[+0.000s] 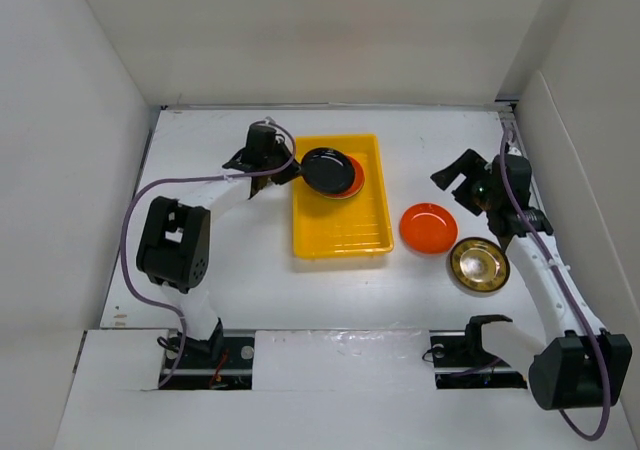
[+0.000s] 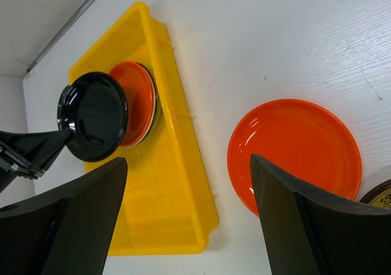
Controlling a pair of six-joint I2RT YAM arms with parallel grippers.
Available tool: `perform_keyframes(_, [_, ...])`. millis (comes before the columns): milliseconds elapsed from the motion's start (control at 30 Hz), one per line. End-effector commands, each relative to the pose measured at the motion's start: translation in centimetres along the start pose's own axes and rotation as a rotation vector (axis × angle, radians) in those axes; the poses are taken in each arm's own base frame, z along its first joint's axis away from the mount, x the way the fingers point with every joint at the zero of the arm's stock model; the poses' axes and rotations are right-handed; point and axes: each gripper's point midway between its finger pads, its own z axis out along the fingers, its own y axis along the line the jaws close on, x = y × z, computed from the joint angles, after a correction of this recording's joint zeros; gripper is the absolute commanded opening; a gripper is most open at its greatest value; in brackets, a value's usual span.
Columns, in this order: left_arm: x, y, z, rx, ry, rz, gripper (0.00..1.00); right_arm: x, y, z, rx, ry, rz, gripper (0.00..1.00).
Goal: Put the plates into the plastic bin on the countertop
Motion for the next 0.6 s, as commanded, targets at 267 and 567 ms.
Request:
perform_keyframes(267, [-2.9,-4.0,0.5,0.056,-0.085,0.035,0.76,0.1,0.6,-2.7,-0.039,-0.02,-0.033,0.87])
perform_keyframes(567, [-8.1,5.2,-7.6,-0.285,-0.408,-0.201,1.0,0.1,2.5,-5.0,-0.108,-0.031,-0.051,0.91])
